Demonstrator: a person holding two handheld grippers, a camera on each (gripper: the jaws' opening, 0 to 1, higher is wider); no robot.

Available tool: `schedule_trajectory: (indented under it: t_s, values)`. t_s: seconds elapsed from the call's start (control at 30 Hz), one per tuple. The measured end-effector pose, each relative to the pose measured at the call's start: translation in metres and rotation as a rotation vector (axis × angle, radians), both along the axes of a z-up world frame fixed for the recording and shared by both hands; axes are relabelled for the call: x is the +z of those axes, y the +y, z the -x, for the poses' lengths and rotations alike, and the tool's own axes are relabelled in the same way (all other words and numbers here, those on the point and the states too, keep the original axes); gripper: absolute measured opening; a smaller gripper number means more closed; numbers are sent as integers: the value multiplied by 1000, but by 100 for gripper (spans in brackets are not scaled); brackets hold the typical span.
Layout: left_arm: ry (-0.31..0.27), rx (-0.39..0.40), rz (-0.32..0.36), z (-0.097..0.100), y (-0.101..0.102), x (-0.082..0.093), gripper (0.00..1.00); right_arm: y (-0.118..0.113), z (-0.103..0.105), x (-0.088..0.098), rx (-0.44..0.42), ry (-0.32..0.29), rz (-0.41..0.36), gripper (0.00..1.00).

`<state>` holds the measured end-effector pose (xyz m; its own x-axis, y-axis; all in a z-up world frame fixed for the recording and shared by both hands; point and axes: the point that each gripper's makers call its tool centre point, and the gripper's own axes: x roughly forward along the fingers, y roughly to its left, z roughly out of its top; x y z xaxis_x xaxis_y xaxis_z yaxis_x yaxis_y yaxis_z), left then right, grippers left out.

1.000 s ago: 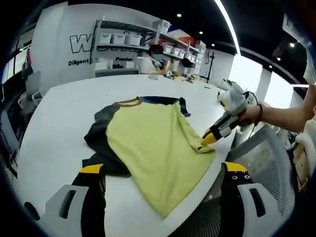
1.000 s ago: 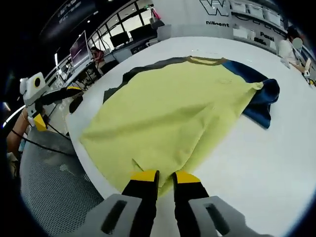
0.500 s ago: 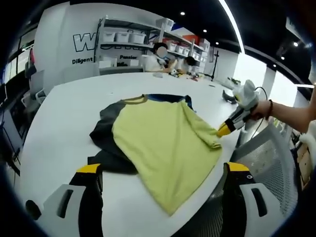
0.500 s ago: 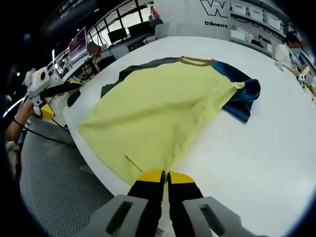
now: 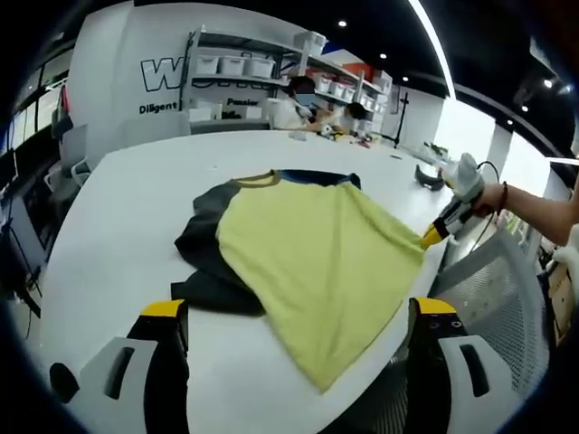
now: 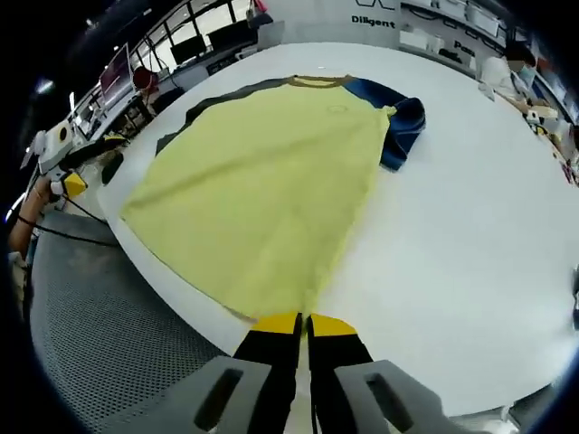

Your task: Fold the garment on the visible template until the final outline fits inside the template.

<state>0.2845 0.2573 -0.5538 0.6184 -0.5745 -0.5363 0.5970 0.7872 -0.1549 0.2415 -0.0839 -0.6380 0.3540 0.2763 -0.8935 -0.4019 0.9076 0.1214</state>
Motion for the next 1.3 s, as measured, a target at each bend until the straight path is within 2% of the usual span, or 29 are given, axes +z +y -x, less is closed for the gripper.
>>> schedule_trajectory:
  t_s: [0.17,0.3,0.57,0.67,0.8,0.83,0.9,1.0,1.07,1.17,1.3]
  values:
    - [13,12,1,0,2,-3,97,-15,3,-9,-33,23,13,0]
    - [25,23,-7,-1,4,-7,97,-14,3,-8,-51,22,-16,0]
    - [28,47,-38,-8,12,-9,96,-16,0,-3,-81,27,-16,0]
    - [21,83,-30,-20,18,-6,94,-12,-15,11,-113,-30,-54,3]
    - [14,118,-35,-37,26,-6,92,-6,-39,31,-155,-112,-109,22]
    - [13,122,-39,-39,27,-6,91,-6,-42,33,-162,-122,-114,25]
    - [3,151,-47,-51,33,-6,89,-4,-60,44,-185,-185,-144,30]
    - [-26,178,-66,-68,41,-3,83,-3,-78,52,-187,-236,-144,32]
    - [-88,214,-80,-84,48,3,78,-2,-92,57,-176,-279,-134,32]
    - [-85,227,-113,-99,52,-2,73,2,-108,60,-183,-304,-147,32]
    - [-92,233,-117,-117,53,-7,70,7,-128,57,-215,-310,-200,35]
